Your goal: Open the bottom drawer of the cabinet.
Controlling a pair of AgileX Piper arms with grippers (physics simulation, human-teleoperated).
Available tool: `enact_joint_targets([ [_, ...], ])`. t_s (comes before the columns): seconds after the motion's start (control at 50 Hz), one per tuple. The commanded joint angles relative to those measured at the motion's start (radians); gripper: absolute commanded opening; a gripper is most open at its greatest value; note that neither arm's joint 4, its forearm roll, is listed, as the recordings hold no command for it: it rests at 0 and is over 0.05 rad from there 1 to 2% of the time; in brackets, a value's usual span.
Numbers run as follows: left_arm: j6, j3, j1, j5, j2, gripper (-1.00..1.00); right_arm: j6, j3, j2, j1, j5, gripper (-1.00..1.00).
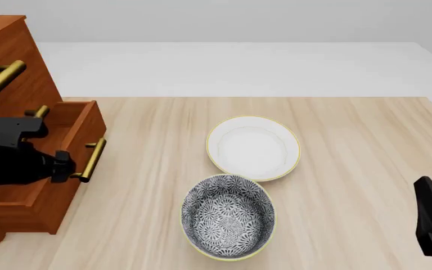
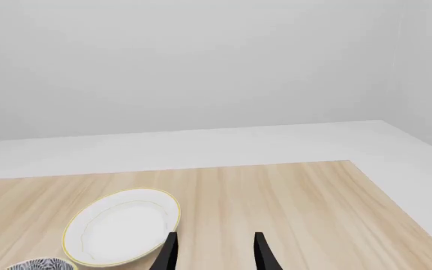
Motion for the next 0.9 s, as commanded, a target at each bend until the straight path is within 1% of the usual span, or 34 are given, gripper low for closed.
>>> enact_joint_targets([
  [0.02, -0.002, 0.024, 0.002, -0.03, 0.017, 1.0, 0.0, 0.002, 0.0, 0.002, -0.001, 1.0],
  [0.08, -0.002, 0.025, 0.006, -0.036, 0.027, 1.0, -0.001, 0.003, 0.0, 0.002, -0.002, 1.0],
  [0.1, 0.009, 0.025, 0.014, -0.041, 0.031, 1.0, -0.001, 0.003, 0.0, 0.002, -0.002, 1.0],
  [0.14, -0.002, 0.029, 0.009, -0.046, 0.037, 1.0, -0.001, 0.002, 0.0, 0.002, -0.002, 1.0],
  [0.18, 0.014, 0.035, 0.017, -0.056, 0.043, 1.0, -0.001, 0.001, 0.0, 0.001, -0.001, 1.0],
  [0.2, 0.004, 0.038, 0.012, -0.059, 0.047, 1.0, -0.001, 0.001, 0.0, 0.001, -0.001, 1.0],
  [0.24, 0.015, 0.04, 0.019, -0.069, 0.054, 1.0, -0.002, 0.0, 0.0, 0.001, 0.001, 1.0],
  [0.28, 0.004, 0.044, 0.015, -0.073, 0.059, 1.0, -0.003, 0.0, 0.0, 0.002, 0.002, 1.0],
  [0.3, 0.018, 0.049, 0.02, -0.081, 0.063, 1.0, -0.003, 0.0, 0.0, 0.001, 0.002, 1.0],
  [0.32, 0.007, 0.05, 0.016, -0.08, 0.064, 1.0, -0.002, 0.0, 0.0, 0.001, 0.001, 1.0],
  [0.36, 0.017, 0.05, 0.021, -0.08, 0.064, 1.0, -0.002, 0.002, 0.0, 0.0, -0.001, 1.0],
  [0.4, 0.006, 0.049, 0.017, -0.081, 0.067, 1.0, -0.004, 0.002, 0.0, 0.001, 0.0, 1.0],
  [0.44, 0.016, 0.05, 0.023, -0.088, 0.074, 1.0, -0.003, 0.002, 0.0, 0.0, 0.0, 1.0],
  [0.62, 0.012, 0.053, 0.016, -0.097, 0.086, 1.0, -0.004, -0.003, 0.0, 0.0, 0.004, 1.0],
  [0.78, -0.023, 0.069, -0.019, -0.101, 0.085, 1.0, -0.003, -0.004, 0.0, 0.0, 0.004, 1.0],
  [0.86, -0.056, 0.078, -0.048, -0.094, 0.079, 1.0, -0.003, -0.006, 0.0, 0.0, 0.006, 1.0],
  [0.9, -0.058, 0.078, -0.052, -0.093, 0.077, 1.0, -0.002, -0.006, 0.0, 0.0, 0.006, 1.0],
])
